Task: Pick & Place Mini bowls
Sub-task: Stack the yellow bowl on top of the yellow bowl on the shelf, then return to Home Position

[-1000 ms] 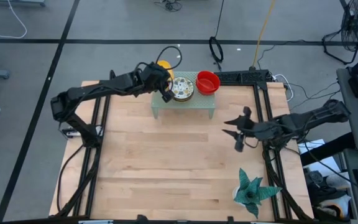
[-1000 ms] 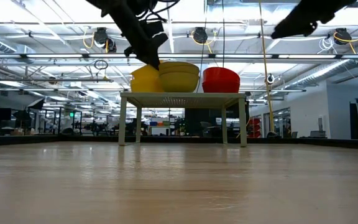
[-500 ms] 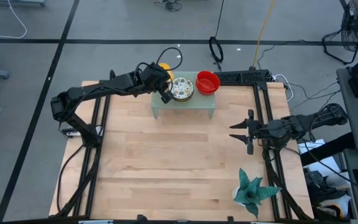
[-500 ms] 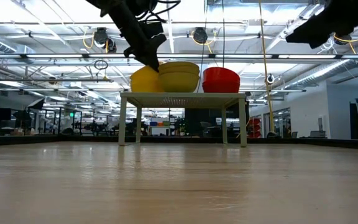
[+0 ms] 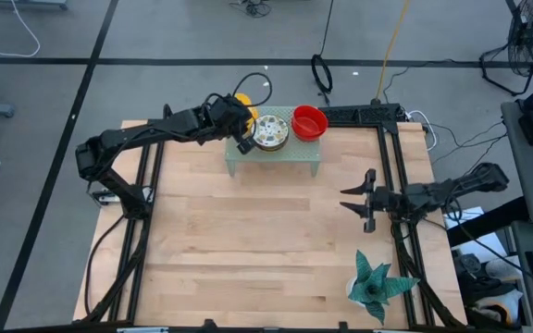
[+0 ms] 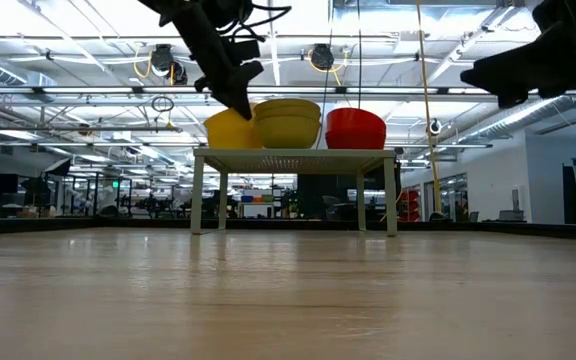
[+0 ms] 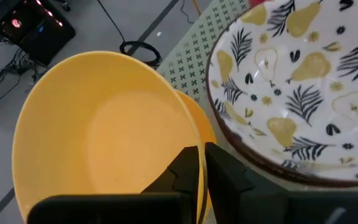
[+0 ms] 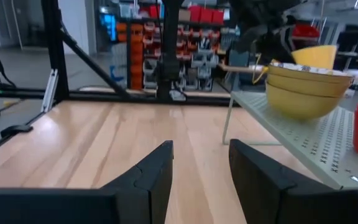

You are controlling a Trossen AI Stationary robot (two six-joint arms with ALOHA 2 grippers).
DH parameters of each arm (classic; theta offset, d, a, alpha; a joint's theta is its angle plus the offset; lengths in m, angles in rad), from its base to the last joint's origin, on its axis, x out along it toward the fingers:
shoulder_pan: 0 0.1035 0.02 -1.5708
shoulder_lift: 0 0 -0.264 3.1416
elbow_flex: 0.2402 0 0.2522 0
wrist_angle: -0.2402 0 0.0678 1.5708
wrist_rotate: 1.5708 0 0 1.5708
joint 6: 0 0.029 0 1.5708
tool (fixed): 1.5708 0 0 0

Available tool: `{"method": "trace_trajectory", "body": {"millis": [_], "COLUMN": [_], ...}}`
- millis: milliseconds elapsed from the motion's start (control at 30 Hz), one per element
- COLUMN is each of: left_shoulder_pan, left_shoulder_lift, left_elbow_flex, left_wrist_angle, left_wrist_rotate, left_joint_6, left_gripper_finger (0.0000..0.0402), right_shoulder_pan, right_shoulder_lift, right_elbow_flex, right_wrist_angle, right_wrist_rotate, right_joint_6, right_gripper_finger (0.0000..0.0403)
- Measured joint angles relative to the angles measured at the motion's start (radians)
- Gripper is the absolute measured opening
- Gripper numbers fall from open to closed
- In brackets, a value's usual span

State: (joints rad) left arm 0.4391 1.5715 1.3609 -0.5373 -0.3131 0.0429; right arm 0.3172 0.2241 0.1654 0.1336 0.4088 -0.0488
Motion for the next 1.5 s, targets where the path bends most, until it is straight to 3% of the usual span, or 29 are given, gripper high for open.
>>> {"method": "trace_trajectory", "body": {"millis": [300, 533, 667, 867, 1000, 1167, 1500], "left_shoulder_pan": [-0.008, -0.017, -0.031, -0.065, -0.097, -0.125, -0.154], "left_shoulder_lift": [0.0, -0.001, -0.032, -0.118, -0.206, -0.361, -0.664], "left_elbow_flex": [0.0, 0.0, 0.0, 0.0, 0.0, 0.0, -0.039], "left_wrist_angle": [0.01, 0.025, 0.033, 0.064, 0.018, -0.16, -0.601], "left_wrist_rotate": [-0.003, -0.018, -0.096, -0.137, -0.138, -0.14, -0.143], "left_joint_6": [-0.026, -0.048, 0.008, 0.029, 0.042, 0.025, -0.331], "left_gripper_finger": [0.0041, 0.0127, 0.0179, 0.0221, 0.0227, 0.0218, 0.0182], "right_shoulder_pan": [0.0, 0.0, -0.001, -0.001, -0.002, -0.002, -0.002], "right_shoulder_lift": [-0.024, -0.022, -0.022, -0.022, -0.022, -0.021, -0.021], "right_elbow_flex": [-0.113, -0.114, -0.115, -0.116, -0.117, -0.117, -0.118], "right_wrist_angle": [0.198, 0.198, 0.198, 0.19, 0.192, 0.175, 0.18], "right_wrist_rotate": [0.001, 0.001, 0.005, 0.005, 0.01, 0.009, 0.008], "right_joint_6": [-0.017, -0.016, -0.016, -0.017, -0.002, -0.048, -0.077], "right_gripper_finger": [0.0144, 0.0144, 0.0144, 0.0144, 0.0144, 0.0144, 0.0144]}}
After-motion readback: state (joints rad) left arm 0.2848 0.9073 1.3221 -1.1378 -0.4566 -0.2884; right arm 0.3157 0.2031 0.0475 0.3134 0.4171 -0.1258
